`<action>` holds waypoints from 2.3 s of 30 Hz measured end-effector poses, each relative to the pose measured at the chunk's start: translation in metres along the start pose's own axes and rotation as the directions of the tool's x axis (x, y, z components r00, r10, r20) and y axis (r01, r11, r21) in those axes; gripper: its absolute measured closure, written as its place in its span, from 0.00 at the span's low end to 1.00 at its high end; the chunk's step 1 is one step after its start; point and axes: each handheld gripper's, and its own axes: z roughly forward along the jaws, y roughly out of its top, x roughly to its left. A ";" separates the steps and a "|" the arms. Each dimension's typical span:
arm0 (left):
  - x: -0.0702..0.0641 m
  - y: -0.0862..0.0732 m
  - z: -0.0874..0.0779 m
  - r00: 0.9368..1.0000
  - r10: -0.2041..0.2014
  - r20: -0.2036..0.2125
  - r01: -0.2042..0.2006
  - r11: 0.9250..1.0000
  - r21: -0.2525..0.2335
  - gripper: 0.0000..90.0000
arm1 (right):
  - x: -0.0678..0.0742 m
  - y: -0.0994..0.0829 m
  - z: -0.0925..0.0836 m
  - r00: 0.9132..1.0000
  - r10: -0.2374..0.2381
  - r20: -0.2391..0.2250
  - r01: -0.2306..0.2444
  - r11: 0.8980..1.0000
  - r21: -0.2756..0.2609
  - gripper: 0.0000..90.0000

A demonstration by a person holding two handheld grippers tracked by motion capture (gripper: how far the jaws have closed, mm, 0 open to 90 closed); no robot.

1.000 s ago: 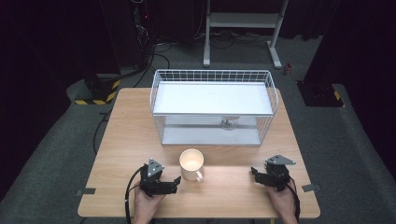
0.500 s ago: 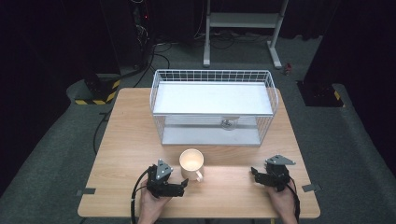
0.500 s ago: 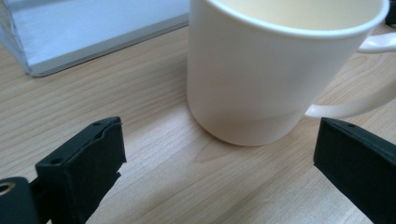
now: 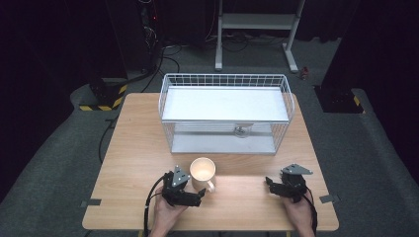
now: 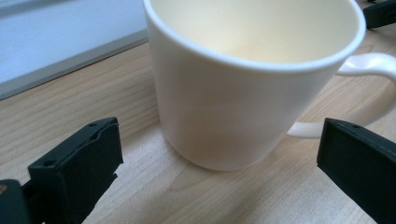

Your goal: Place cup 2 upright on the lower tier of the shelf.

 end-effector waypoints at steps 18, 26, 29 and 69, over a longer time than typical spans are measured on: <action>-0.003 0.012 0.020 0.999 0.041 0.002 -0.041 0.999 0.016 0.00 | 0.000 0.000 0.000 1.000 0.001 0.000 -0.001 1.000 0.000 0.29; -0.004 0.015 0.028 0.999 0.036 0.011 -0.037 0.999 0.010 0.01 | 0.000 0.000 0.000 1.000 0.000 -0.001 0.000 1.000 -0.001 0.29; -0.004 0.015 0.031 0.999 0.034 0.008 -0.034 0.999 0.005 0.01 | 0.000 0.000 0.000 1.000 0.000 -0.001 0.000 1.000 -0.001 0.29; -0.003 0.024 0.030 0.999 -0.047 -0.007 0.047 0.999 0.003 0.09 | 0.000 0.000 0.000 1.000 0.003 -0.002 -0.003 1.000 0.001 0.28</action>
